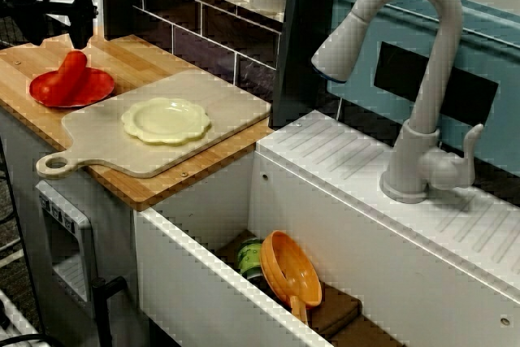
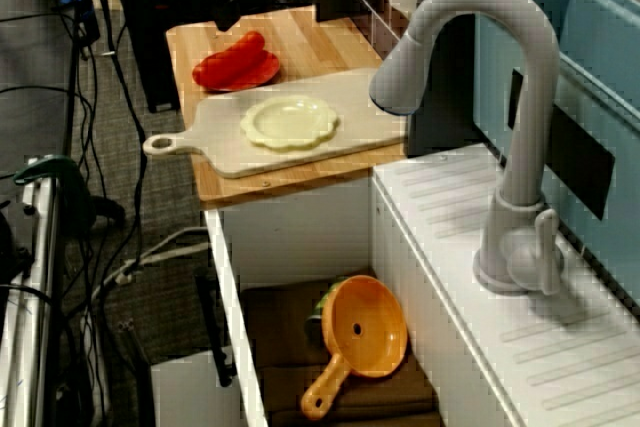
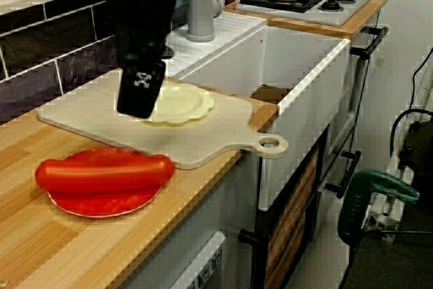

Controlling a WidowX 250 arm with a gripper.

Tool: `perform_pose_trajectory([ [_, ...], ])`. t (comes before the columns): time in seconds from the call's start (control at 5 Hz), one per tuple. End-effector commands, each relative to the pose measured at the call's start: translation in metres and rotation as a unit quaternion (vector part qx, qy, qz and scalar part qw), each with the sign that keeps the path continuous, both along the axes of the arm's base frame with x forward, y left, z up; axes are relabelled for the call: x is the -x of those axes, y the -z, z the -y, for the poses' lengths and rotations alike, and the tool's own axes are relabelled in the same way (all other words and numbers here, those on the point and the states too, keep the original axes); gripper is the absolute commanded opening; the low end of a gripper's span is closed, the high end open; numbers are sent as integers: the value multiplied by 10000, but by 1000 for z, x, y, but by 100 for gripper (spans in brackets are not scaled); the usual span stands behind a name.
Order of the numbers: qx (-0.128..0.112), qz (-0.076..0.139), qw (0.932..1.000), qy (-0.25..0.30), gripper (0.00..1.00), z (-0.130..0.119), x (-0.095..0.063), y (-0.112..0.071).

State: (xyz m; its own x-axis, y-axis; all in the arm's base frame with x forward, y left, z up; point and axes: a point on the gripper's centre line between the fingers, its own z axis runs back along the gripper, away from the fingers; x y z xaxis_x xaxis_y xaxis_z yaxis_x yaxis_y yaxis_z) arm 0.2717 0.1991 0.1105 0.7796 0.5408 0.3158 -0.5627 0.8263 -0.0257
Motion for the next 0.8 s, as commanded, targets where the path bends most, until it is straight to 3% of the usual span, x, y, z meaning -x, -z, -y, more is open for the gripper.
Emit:
perform_pose_trajectory([
  [0.0,25,129,9999,97,100,30,0,-49],
  [0.2,429,93,9989,-144,100,50,-2,-56],
  [0.4,480,-59,9988,-79,100,60,-10,-56],
  [0.6,434,88,9989,120,100,70,-24,-55],
])
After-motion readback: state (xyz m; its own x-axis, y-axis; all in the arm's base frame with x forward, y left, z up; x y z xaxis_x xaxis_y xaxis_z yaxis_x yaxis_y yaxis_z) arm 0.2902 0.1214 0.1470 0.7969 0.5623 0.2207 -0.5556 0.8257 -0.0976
